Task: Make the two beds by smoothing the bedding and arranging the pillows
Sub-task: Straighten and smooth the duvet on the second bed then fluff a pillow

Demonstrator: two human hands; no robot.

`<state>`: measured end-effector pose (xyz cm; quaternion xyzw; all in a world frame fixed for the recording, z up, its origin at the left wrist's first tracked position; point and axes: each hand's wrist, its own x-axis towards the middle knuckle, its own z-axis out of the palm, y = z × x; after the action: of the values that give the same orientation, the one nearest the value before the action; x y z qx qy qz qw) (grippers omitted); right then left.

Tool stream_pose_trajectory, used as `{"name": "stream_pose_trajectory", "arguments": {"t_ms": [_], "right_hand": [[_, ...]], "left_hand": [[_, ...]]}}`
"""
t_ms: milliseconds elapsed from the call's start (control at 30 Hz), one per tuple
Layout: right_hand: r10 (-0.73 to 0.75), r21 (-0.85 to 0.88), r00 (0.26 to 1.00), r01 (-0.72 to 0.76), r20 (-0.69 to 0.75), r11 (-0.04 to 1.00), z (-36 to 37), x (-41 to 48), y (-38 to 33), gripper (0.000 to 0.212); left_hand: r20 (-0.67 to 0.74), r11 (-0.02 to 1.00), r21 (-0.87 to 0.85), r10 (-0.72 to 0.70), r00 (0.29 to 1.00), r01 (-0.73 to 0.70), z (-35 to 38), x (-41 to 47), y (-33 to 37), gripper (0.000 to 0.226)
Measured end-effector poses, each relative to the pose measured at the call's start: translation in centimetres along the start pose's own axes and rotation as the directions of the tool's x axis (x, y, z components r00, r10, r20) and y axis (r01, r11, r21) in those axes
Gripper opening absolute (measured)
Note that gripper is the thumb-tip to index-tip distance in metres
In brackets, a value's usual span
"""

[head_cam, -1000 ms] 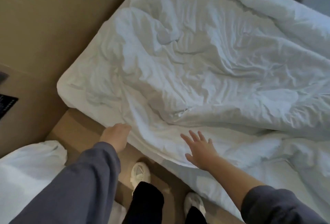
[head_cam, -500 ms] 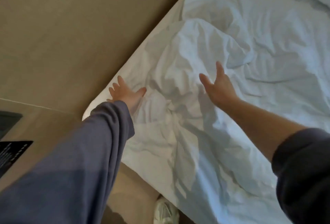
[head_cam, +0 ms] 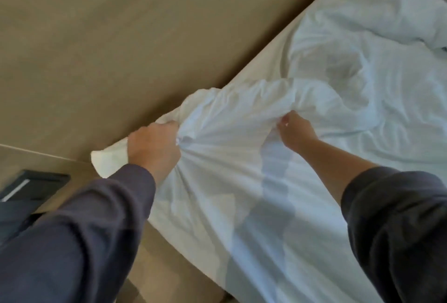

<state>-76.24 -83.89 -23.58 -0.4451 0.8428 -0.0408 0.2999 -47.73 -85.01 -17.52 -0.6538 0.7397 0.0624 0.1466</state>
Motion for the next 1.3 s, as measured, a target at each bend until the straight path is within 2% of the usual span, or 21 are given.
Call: {"name": "stream_pose_trajectory", "arguments": {"t_ms": [67,133,267,333,400,500,567,633,667,733,767,800,867,933,1000,1067,1133,1167,1200,1267,1300], "right_hand": [[-0.048,0.055,0.995,0.053,-0.088,0.997,-1.7,0.0,-2.9,0.029],[-0.126,0.011,0.979,0.129,-0.162,0.992,-3.4,0.1,-4.8,0.032],[-0.143,-0.132,0.99,0.141,-0.009,0.981,-4.9,0.7,-3.6,0.057],[-0.146,-0.183,0.987,0.156,0.067,0.971,-4.3,0.8,-1.6,0.06],[-0.177,-0.248,0.98,0.194,0.088,0.949,-3.7,1.0,0.0,0.062],[-0.325,-0.374,0.946,0.297,-0.012,0.878,-4.3,2.6,-0.5,0.062],[-0.411,-0.401,0.911,0.368,-0.024,0.839,-5.3,4.2,-2.1,0.049],[-0.373,-0.379,0.928,0.352,0.02,0.856,-5.6,6.0,-3.0,0.042],[-0.326,-0.385,0.945,0.316,0.04,0.867,-5.3,6.7,-2.9,0.049],[-0.167,-0.472,0.983,0.186,0.082,0.862,-4.0,8.0,-1.7,0.079],[-0.102,-0.536,0.989,0.142,0.103,0.832,-3.1,8.7,-0.9,0.089],[-0.082,-0.586,0.991,0.13,0.108,0.8,-2.1,9.5,-0.1,0.089],[-0.157,-0.571,0.984,0.18,0.089,0.801,-0.5,10.9,0.9,0.052],[-0.315,-0.609,0.948,0.273,0.04,0.745,0.1,11.6,1.6,0.011],[-0.476,-0.668,0.879,0.333,-0.036,0.665,-0.2,11.6,1.2,0.011],[-0.57,-0.466,0.762,0.401,-0.309,0.788,-1.5,11.1,-0.9,0.008],[-0.528,-0.2,0.66,0.508,-0.534,0.838,-3.9,11.8,-4.2,0.01],[-0.513,-0.093,0.682,0.553,-0.521,0.828,-4.7,12.0,-6.0,0.023],[-0.54,-0.035,0.727,0.583,-0.423,0.812,-5.2,12.0,-7.4,0.039],[-0.566,-0.117,0.821,0.556,-0.083,0.823,-2.9,12.3,-8.2,0.07],[-0.513,-0.224,0.855,0.516,0.076,0.827,-0.4,12.1,-7.5,0.075]], "left_hand": [[0.04,0.988,0.149,0.046,0.998,-0.052,-0.8,-0.5,-1.3,0.016],[0.127,0.972,0.229,0.025,0.992,-0.053,-0.3,-0.8,-2.1,0.024],[0.289,0.971,0.239,-0.087,0.953,0.016,2.5,-1.7,-1.3,0.052],[0.252,0.988,0.155,-0.027,0.967,-0.013,3.4,-1.5,0.1,0.061],[0.149,0.994,-0.029,0.113,0.982,-0.11,3.7,-0.9,2.2,0.063],[0.005,0.937,-0.267,0.236,0.972,-0.226,3.4,2.0,5.8,0.061],[-0.04,0.914,-0.329,0.236,0.971,-0.236,2.9,4.8,7.6,0.051],[-0.057,0.904,-0.378,0.193,0.98,-0.2,2.8,7.3,8.6,0.034],[-0.062,0.91,-0.372,0.174,0.983,-0.184,2.9,8.3,8.9,0.028],[-0.035,0.91,-0.388,0.14,0.989,-0.143,4.4,9.6,9.5,0.025],[0.034,0.906,-0.413,0.122,0.992,-0.097,5.3,10.0,9.8,0.034],[0.109,0.919,-0.387,0.124,0.986,-0.073,6.1,10.2,10.2,0.047],[0.161,0.968,-0.19,0.196,0.967,-0.164,8.0,9.9,11.2,0.049],[0.133,0.965,-0.134,0.243,0.961,-0.226,9.2,9.8,12.1,0.034],[0.036,0.956,-0.189,0.233,0.972,-0.222,8.8,9.6,12.1,0.026],[-0.24,0.965,-0.214,0.099,0.966,-0.153,7.1,10.0,10.6,0.019],[-0.459,0.944,-0.327,-0.118,0.881,-0.044,4.5,11.3,8.8,0.02],[-0.489,0.921,-0.388,-0.196,0.85,-0.01,3.6,12.1,8.2,0.027],[-0.464,0.9,-0.436,-0.239,0.853,0.015,3.2,12.3,8.4,0.039],[-0.337,0.9,-0.432,-0.214,0.917,0.051,4.4,11.1,10.3,0.067],[-0.307,0.935,-0.354,-0.156,0.939,0.039,6.5,10.2,11.7,0.077]]}}
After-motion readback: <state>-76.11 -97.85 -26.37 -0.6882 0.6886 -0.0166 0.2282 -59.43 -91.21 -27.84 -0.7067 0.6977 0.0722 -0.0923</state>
